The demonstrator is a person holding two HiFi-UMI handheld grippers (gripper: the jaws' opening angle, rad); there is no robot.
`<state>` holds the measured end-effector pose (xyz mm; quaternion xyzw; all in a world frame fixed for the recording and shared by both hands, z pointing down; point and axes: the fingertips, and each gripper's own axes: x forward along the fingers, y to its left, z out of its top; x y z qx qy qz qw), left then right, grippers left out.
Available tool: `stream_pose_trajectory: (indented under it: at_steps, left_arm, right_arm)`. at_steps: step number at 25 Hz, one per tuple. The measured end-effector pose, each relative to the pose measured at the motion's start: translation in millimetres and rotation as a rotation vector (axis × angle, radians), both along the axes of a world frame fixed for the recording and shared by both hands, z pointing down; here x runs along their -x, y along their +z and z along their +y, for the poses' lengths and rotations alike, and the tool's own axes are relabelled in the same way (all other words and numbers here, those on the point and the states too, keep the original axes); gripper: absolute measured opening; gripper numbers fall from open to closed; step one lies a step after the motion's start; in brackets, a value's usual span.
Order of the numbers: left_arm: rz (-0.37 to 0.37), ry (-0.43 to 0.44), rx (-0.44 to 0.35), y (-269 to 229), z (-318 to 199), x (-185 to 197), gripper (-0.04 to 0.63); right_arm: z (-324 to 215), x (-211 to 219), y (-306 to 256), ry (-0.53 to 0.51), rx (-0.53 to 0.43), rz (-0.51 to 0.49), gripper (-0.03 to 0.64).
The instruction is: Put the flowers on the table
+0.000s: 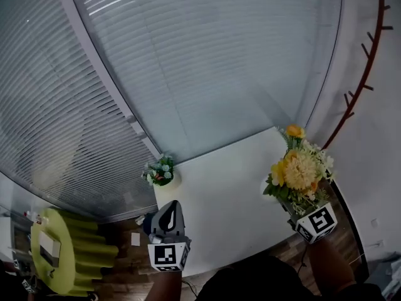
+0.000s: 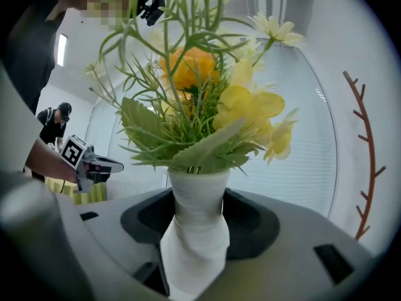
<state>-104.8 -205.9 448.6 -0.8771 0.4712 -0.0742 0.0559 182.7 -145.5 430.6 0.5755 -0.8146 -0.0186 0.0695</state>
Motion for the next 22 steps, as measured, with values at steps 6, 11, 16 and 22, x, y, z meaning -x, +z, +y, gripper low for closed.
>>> stream_pose_trajectory:
  at_steps: [6, 11, 16, 22]
  left_arm:
    - [0.034, -0.135, 0.029, -32, 8, 27, -0.005]
    - [0.020, -0.221, 0.049, 5, -8, 31, -0.005]
    - [0.041, -0.281, 0.056, -14, -14, 24, -0.005]
    - [0.034, -0.317, 0.051, -26, -31, 13, -0.005]
  right_arm:
    - [-29, 24, -37, -0.126, 0.019, 0.030, 0.253]
    - [-63, 39, 6, -0.235, 0.019, 0.020, 0.253]
    - [-82, 43, -7, -0.306, 0.040, 0.039, 0.253]
    - [-108, 49, -13, -0.372, 0.068, 0.048, 0.253]
